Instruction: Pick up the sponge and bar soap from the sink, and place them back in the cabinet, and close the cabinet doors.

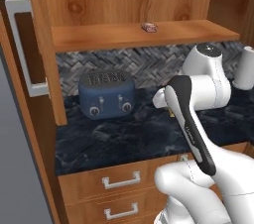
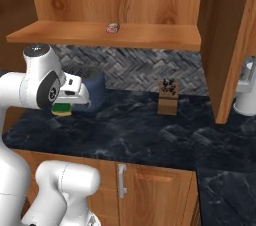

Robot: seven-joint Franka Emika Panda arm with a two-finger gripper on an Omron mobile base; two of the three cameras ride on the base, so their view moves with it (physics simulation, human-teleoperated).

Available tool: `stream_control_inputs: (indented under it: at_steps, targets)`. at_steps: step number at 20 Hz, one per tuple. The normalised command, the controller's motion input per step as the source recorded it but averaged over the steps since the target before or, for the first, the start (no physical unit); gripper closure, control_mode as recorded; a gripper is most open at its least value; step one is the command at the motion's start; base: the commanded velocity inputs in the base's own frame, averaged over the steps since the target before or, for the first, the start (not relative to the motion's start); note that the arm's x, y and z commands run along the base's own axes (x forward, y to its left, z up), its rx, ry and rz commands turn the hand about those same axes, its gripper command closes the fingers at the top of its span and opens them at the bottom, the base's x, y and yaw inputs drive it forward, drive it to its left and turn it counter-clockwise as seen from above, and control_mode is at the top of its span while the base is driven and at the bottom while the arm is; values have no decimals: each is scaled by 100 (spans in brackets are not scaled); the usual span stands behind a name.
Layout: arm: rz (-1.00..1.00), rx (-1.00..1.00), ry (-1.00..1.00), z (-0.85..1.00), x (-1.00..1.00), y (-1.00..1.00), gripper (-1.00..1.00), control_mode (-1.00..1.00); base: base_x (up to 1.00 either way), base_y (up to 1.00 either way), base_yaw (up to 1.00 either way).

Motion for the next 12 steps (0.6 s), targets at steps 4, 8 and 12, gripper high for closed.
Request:
stream_control_inputs:
  at_steps: [4, 8, 12]
  targets:
    - [0, 0, 0, 0, 0, 0, 100, 100, 24, 1, 0]
    - [0, 0, 0, 0, 0, 0, 100, 100, 26, -29, 0]
    - [0, 0, 0, 0, 0, 0, 100, 100, 23, -43, 0]
